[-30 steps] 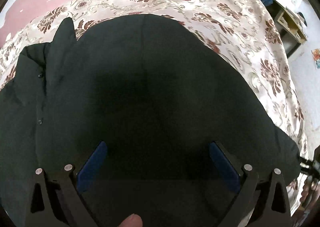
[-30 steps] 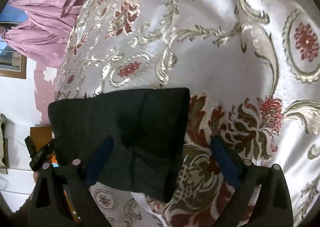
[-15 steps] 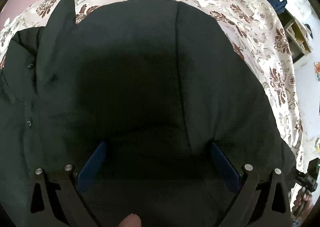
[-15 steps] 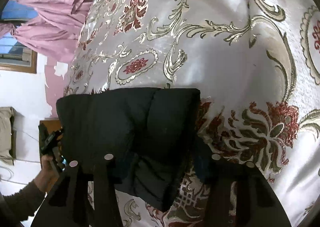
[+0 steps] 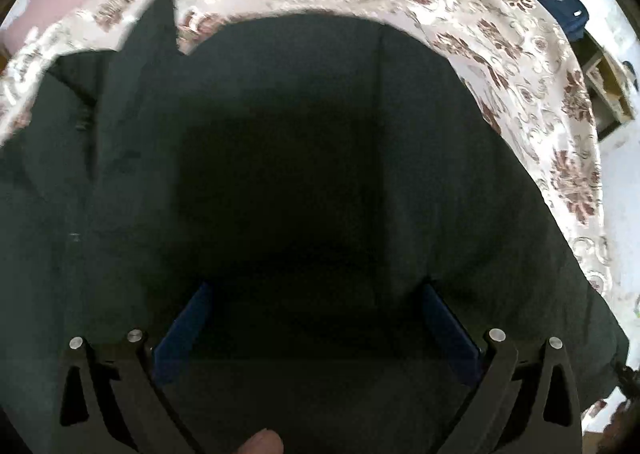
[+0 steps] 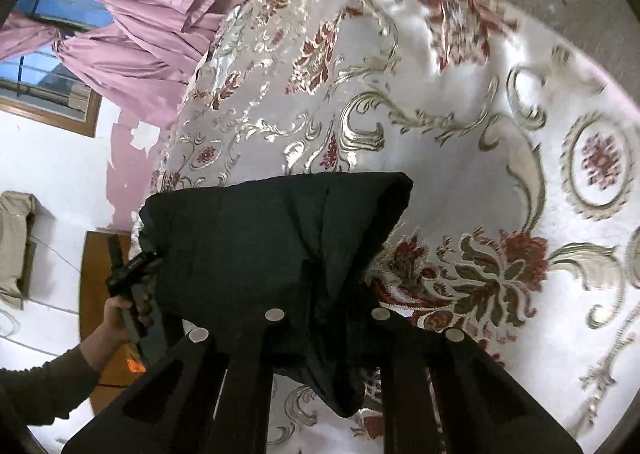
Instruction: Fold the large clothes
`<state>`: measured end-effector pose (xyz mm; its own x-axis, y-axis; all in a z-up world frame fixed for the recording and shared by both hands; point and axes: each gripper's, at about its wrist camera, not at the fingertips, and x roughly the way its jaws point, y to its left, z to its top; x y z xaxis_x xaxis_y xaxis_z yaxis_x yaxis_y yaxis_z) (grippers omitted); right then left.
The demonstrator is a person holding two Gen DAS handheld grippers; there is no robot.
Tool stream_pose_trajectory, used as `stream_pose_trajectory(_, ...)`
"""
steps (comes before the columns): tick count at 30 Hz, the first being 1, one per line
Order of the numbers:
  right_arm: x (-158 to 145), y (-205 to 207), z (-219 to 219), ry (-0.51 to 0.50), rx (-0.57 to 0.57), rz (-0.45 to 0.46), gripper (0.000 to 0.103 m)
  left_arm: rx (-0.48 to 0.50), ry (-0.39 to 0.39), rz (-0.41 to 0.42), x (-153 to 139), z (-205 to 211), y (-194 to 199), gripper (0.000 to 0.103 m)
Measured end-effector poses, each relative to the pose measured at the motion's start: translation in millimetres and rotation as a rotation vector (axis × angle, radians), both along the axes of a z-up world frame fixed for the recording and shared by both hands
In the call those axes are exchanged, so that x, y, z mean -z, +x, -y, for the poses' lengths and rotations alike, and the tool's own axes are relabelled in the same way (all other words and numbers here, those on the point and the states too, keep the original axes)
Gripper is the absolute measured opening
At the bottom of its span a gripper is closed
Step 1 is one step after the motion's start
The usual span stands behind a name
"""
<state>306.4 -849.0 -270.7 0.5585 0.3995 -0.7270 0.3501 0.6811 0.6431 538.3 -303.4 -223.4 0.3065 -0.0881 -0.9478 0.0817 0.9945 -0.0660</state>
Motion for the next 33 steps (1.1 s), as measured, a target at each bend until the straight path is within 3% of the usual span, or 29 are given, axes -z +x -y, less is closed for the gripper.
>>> stream_pose_trajectory(3,-0.8,6.3,0.8,-0.035,-0.029,-0.039,0.011,-0.019,0.043,0.027,-6.6,-9.2,-4.0,0.103)
stream_pose_trajectory(5,-6.8,11.8,0.2,-0.077,-0.048,-0.057,0.011,-0.017,0.081,0.002,3.1,-10.2,0.0,0.103)
stream_pose_trajectory(9,-39.6,24.7,-27.6,-0.355,-0.171,-0.098,0.011,-0.044,0.061,-0.021,11.5,-11.1,4.8,0.103)
stream_pose_trajectory(13,-41.4,23.9,-19.6,-0.332,-0.173,-0.105,0.012,-0.076,0.028,-0.031,13.6,-16.5,3.4,0.103)
stream_pose_trajectory(17,-71.3,20.7,-31.4,-0.425,-0.185,-0.062,0.012,-0.065,0.049,-0.024,14.0,-13.4,2.7,0.103)
stream_pose_trajectory(20,-87.6,14.6,-34.4,-0.419,-0.185,-0.046,0.012,-0.073,0.049,-0.027,16.1,-14.9,-1.6,0.103)
stream_pose_trajectory(24,-99.8,17.5,-39.7,-0.309,-0.150,0.007,0.010,-0.054,0.063,-0.026,15.4,-14.6,-2.4,0.103)
stream_pose_trajectory(33,-212.2,24.0,-85.5,-0.129,-0.164,0.247,0.010,-0.031,0.150,-0.006,29.6,1.3,3.4,0.103)
